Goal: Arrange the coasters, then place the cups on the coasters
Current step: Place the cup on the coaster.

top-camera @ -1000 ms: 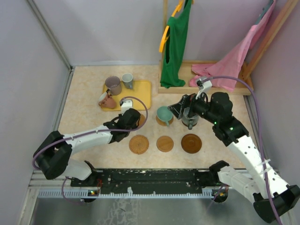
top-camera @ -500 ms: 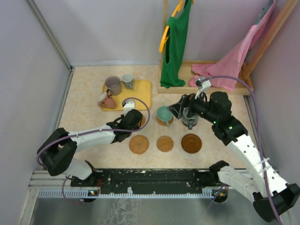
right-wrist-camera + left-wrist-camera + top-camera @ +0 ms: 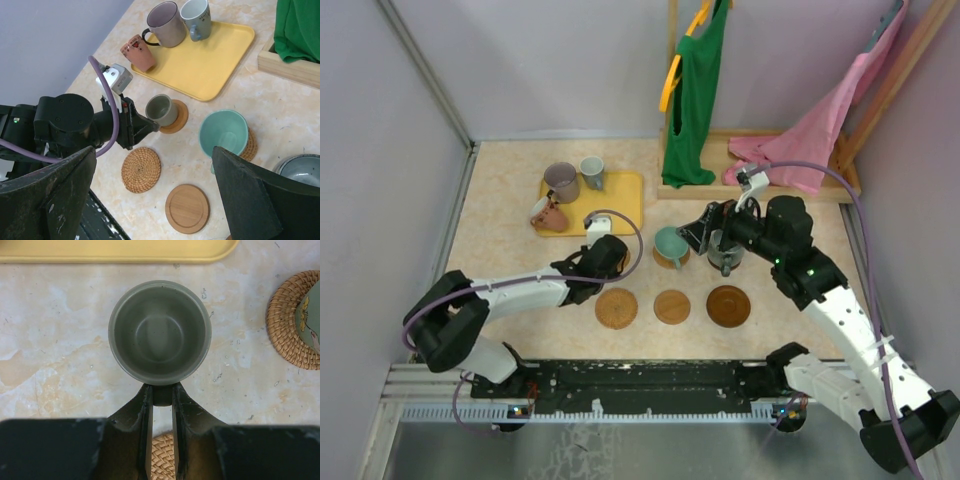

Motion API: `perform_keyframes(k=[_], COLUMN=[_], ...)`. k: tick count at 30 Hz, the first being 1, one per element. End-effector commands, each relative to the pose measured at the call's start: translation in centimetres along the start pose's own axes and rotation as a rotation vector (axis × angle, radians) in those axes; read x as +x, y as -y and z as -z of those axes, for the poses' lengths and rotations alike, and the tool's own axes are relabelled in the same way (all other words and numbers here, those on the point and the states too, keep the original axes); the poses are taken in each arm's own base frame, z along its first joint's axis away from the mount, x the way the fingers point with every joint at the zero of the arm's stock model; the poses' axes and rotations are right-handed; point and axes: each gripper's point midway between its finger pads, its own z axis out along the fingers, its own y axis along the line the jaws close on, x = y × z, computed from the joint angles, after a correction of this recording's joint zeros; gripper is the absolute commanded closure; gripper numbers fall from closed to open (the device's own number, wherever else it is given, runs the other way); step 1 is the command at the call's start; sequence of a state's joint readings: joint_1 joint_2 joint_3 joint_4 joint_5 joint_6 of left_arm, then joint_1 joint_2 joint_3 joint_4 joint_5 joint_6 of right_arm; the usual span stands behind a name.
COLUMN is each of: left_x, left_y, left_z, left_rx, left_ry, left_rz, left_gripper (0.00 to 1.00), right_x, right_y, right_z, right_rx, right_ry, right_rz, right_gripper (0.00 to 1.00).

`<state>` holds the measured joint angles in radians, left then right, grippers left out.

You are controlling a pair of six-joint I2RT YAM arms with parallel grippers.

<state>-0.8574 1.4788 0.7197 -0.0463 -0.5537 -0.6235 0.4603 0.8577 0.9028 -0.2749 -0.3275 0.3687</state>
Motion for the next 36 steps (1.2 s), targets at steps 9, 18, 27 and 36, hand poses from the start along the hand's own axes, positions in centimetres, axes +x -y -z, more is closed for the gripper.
perform_keyframes(k=[9,18,27,36], left_x=[-0.8,-1.7,-6.1,-10.3], left_y=[0.7,0.5,-0.8,-6.9], left_z=[0.1,0.9,3.4,4.3], left_rx=[0.008,0.010,-0.048,-0.077], left_ry=[0.015,0.037,0.141,0.247], left_rz=[0.005,0.016,0.026,0.117], left_gripper=[0.69,0.56,0.55,0.52], right_x=[-1.4,-1.7,-2.3,-2.2], right_y=[-0.6,-0.6,-0.7,-1.4], right_z=[0.3,0.4,0.2,-0.9], right_rx=[-0.026,-0.021,-0.022,-0.081], right_ry=[0.056,0.065,0.068,0.027], right_rz=[0.014,0.019,0.032,0.053], right_gripper=[0.02,0.02,0.02,0.02])
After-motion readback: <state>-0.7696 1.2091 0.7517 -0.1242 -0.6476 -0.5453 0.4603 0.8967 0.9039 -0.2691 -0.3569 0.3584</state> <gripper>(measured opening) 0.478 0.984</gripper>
